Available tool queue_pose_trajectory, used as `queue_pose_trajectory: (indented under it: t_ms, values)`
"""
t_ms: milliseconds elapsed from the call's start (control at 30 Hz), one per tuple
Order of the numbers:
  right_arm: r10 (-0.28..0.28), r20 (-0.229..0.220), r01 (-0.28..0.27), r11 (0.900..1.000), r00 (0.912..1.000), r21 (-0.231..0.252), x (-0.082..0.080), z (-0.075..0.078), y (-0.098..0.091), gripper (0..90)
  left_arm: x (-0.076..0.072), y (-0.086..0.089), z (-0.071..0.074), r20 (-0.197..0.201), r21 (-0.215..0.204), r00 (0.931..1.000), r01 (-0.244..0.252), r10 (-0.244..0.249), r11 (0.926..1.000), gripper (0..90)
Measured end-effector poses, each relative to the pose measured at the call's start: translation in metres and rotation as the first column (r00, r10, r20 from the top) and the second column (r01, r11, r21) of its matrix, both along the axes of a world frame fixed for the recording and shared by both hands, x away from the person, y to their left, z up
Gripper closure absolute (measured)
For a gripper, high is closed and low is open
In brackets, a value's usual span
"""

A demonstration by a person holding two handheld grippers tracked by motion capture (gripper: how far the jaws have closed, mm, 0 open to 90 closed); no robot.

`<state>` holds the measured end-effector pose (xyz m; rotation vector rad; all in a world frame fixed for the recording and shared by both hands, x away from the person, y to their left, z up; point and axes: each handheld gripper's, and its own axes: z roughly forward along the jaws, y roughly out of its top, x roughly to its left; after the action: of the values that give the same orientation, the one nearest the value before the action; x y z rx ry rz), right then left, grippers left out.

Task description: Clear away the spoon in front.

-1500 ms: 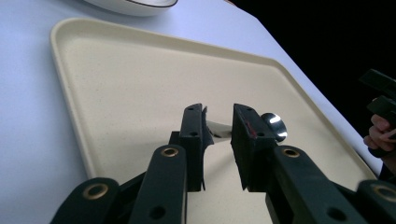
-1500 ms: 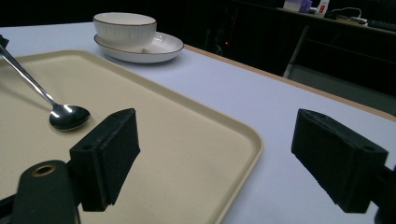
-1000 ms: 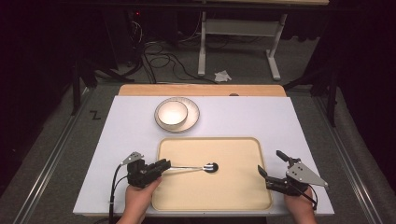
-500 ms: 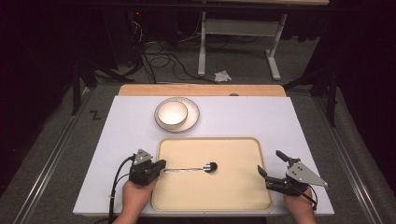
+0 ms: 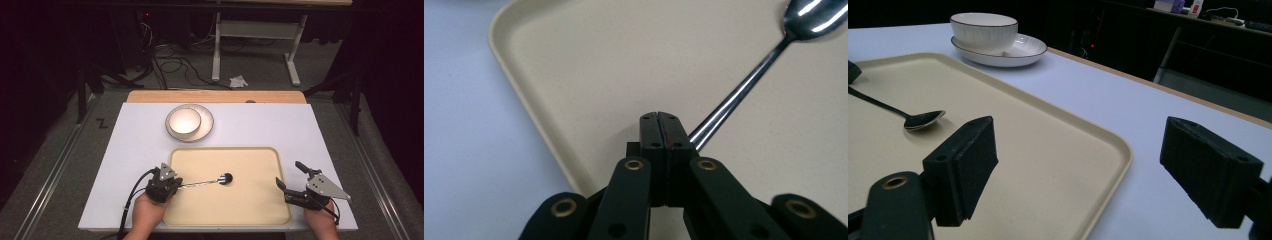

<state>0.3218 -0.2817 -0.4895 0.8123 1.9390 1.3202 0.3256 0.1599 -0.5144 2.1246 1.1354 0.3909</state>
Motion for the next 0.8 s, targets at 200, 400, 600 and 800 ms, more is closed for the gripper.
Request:
queue_pose_trajectory:
  t_ms: [200, 400, 600, 800]
  values:
    - [-0.006, -0.003, 0.006, 1.0, 1.0, 0.005, -0.001, 0.001, 0.0, 15.9, -0.015, -0.007, 0.002, -0.027, -0.008, 0.9977, 0.062, -0.063, 0.998, 90.0]
    - [-0.004, -0.001, 0.004, 1.0, 1.0, 0.002, -0.001, 0.0, 0.0, 15.9, -0.028, -0.018, 0.003, -0.032, 0.004, 0.9925, 0.118, -0.118, 0.993, 90.0]
    - [-0.002, 0.014, 0.002, 1.0, 0.9999, 0.004, -0.001, 0.001, 0.0, 15.8, -0.019, -0.021, 0.009, 0.003, -0.064, 0.9962, 0.087, -0.087, 0.9942, 90.0]
    - [-0.012, 0.002, 0.012, 0.9999, 0.9999, 0.007, 0.0, 0.0, 0.001, 15.8, -0.01, -0.04, 0.015, 0.005, -0.102, 0.9917, 0.128, -0.128, 0.9865, 90.0]
